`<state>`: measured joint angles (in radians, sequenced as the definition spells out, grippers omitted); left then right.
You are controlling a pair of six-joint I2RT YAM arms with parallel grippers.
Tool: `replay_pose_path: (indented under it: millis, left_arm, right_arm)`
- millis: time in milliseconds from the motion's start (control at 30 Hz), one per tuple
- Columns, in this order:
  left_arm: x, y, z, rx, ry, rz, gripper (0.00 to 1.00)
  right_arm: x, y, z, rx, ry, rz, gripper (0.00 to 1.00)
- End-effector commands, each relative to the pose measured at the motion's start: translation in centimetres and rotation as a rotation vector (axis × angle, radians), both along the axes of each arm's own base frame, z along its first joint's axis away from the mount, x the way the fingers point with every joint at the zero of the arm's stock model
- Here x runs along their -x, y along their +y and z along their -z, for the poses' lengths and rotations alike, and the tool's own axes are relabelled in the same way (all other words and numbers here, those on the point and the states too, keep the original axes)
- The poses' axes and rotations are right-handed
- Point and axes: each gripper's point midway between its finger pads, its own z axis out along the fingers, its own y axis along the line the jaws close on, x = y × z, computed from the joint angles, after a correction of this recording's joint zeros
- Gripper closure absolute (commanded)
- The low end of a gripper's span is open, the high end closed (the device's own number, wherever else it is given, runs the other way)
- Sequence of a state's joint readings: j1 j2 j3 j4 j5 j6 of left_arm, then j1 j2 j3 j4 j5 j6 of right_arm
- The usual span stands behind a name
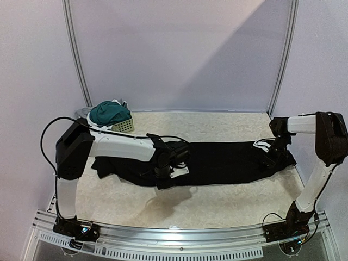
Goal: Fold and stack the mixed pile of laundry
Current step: Move the rectangle-folded trousers to the center of the board.
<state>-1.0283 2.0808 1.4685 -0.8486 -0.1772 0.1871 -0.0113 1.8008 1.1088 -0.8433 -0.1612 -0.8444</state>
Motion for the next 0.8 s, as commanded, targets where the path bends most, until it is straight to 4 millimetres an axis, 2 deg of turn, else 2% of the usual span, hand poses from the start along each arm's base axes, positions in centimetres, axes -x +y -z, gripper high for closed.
replay_pose_path:
  millis: [0,133,267,367,400,500,600,667,767]
  left_arm:
    - [6.9,0.1,-0.9,-0.001,0.164,0.017,1.0]
    - [10.1,1.3,-0.7,-0.043,0.2,-0.008,1.0]
    - [13.6,2.3,-0.3,-0.064,0.241,-0.034,1.0]
    - [15.9,2.6,-0.5,-0.066,0.268,-0.036,1.0]
    - [15.9,2.3,-0.9,-0.063,0.254,-0.037,0.95]
    - [15.3,1.1,-3.9,-0.022,0.217,-0.009,0.74]
    - [12.7,-0.1,-7.9,0.073,0.145,-0.001,0.61]
    - [10.6,-0.3,-9.9,0.145,0.143,-0.055,0.57]
    - [5.8,0.4,-12.1,0.243,0.076,-0.169,0.54]
  right_arm:
    - [1.4,-0.2,-1.7,0.022,-0.013,-0.031,0.51]
    - [2.4,0.2,-3.5,0.0,-0.02,-0.04,0.51]
    - [4.1,1.2,-6.2,-0.062,-0.016,-0.057,0.5]
    - [3.5,1.5,-8.7,-0.076,-0.089,-0.04,0.48]
    - [2.9,1.6,-9.5,-0.082,-0.116,-0.015,0.47]
    - [0.9,1.6,-12.0,-0.125,-0.171,0.067,0.44]
    - [-1.8,0.9,-13.5,-0.152,-0.194,0.143,0.41]
    - [-3.4,0.1,-13.3,-0.164,-0.185,0.204,0.38]
    - [-5.6,-1.4,-11.9,-0.162,-0.155,0.274,0.33]
